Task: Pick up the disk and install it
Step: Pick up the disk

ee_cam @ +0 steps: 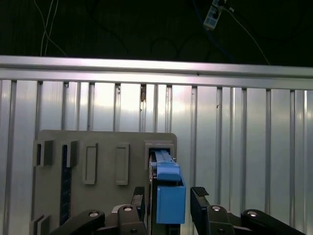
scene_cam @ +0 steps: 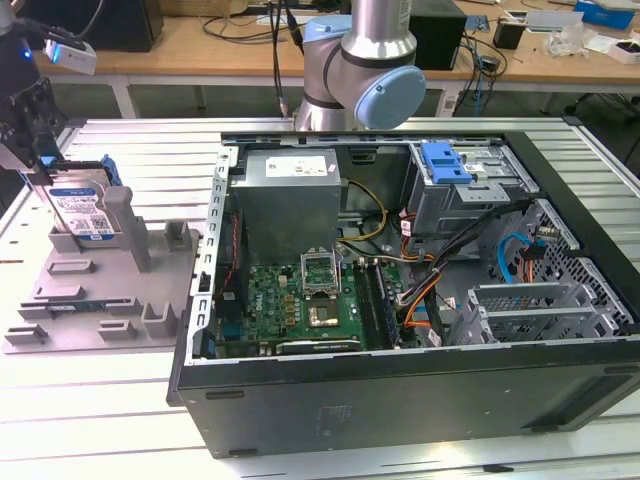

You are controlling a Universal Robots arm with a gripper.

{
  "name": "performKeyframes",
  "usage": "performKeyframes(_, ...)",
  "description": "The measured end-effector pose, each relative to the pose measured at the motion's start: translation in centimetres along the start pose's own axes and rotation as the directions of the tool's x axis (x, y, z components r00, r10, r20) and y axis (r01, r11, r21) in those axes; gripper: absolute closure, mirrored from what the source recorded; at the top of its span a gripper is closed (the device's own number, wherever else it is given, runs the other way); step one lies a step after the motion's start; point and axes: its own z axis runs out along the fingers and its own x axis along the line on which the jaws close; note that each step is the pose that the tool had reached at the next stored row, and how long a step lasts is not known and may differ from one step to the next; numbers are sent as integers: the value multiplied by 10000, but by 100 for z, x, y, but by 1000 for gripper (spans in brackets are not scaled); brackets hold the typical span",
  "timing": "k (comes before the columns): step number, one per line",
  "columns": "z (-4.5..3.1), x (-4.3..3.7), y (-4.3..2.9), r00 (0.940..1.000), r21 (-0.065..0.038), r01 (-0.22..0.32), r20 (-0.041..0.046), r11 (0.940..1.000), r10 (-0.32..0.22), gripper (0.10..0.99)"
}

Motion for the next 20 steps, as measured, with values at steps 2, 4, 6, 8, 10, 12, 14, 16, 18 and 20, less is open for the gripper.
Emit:
performKeyframes(2, 7, 0, 0, 10000, 1, 0, 0, 10000, 0, 588)
performKeyframes(4, 12, 0, -1, 10000, 0, 0, 0, 10000, 0, 588)
performKeyframes(6, 21, 0, -1, 10000, 0, 0, 0, 10000, 0, 588)
performKeyframes(8, 29, 0, -2, 10000, 1, 0, 0, 10000, 0, 588)
performKeyframes(10, 35, 0, -2, 10000, 0, 0, 0, 10000, 0, 588)
performKeyframes(12, 41, 0, -2, 10000, 1, 0, 0, 10000, 0, 600)
performKeyframes(14, 47, 0, -3, 10000, 1, 0, 0, 10000, 0, 600)
performKeyframes(16, 56, 1, -3, 10000, 1, 0, 0, 10000, 0, 675)
performKeyframes(18, 64, 1, -4, 10000, 1, 0, 0, 10000, 0, 675)
performKeyframes(20, 76, 1, -4, 10000, 1, 0, 0, 10000, 0, 675)
